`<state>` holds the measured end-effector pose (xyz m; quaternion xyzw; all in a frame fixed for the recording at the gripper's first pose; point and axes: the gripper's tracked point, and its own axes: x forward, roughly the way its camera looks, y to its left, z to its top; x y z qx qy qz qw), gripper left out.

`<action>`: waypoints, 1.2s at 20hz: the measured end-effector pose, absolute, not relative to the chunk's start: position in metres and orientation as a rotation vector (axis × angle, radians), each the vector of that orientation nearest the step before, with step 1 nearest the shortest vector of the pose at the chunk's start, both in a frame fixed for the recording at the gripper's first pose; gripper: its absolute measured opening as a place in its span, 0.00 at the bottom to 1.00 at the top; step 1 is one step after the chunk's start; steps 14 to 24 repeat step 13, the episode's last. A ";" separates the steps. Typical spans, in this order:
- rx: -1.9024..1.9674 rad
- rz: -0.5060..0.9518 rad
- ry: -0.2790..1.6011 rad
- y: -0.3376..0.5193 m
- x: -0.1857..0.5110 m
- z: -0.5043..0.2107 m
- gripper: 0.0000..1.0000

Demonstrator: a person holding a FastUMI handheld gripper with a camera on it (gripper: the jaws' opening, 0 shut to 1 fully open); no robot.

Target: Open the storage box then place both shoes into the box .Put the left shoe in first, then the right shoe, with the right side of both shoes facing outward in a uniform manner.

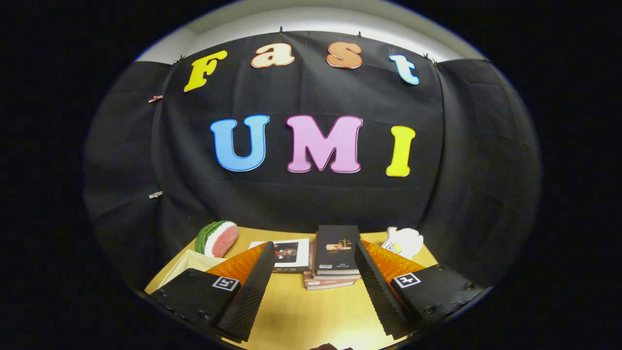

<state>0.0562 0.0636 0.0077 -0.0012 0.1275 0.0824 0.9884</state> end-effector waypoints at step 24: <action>0.053 0.025 0.093 -0.028 0.066 0.017 0.98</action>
